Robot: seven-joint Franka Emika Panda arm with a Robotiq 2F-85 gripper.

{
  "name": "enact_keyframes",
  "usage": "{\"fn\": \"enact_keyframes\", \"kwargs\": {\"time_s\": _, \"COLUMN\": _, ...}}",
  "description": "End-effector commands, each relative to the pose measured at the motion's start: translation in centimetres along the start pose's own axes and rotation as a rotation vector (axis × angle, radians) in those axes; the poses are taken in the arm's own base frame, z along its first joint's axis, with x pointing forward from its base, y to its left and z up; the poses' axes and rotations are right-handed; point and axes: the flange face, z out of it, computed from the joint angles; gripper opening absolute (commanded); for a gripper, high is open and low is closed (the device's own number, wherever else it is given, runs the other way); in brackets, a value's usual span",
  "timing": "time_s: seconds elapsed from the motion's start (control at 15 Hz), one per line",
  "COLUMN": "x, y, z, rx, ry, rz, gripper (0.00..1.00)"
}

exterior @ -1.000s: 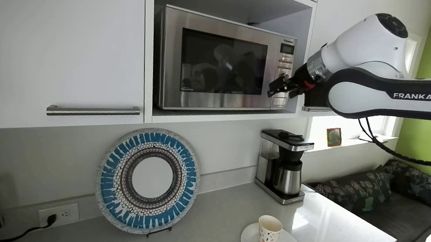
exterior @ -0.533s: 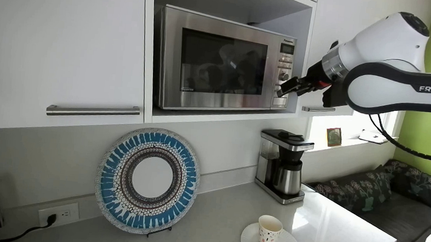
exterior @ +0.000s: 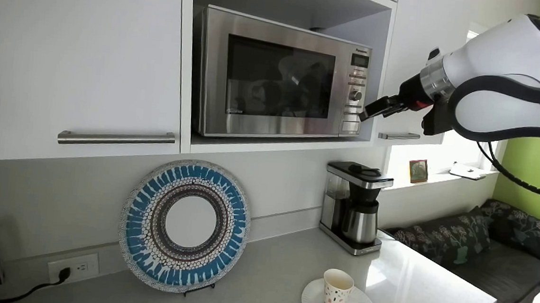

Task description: Close the microwave door and press a middle bottom button on it

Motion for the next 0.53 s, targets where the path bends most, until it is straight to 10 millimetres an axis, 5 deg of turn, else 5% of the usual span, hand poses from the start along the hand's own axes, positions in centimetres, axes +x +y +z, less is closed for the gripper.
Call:
{"fn": "enact_keyframes", "kwargs": {"time_s": 0.0, "x": 0.0, "y": 0.3, "z": 0.0, "rx": -0.001, "ry": 0.001, "rz": 0.001, "gripper": 1.0}}
{"fn": "enact_keyframes", "kwargs": {"time_s": 0.47, "x": -0.3, "y": 1.0, "z": 1.6, "rx": -0.015, "ry": -0.001, "rz": 0.045, "gripper": 1.0}}
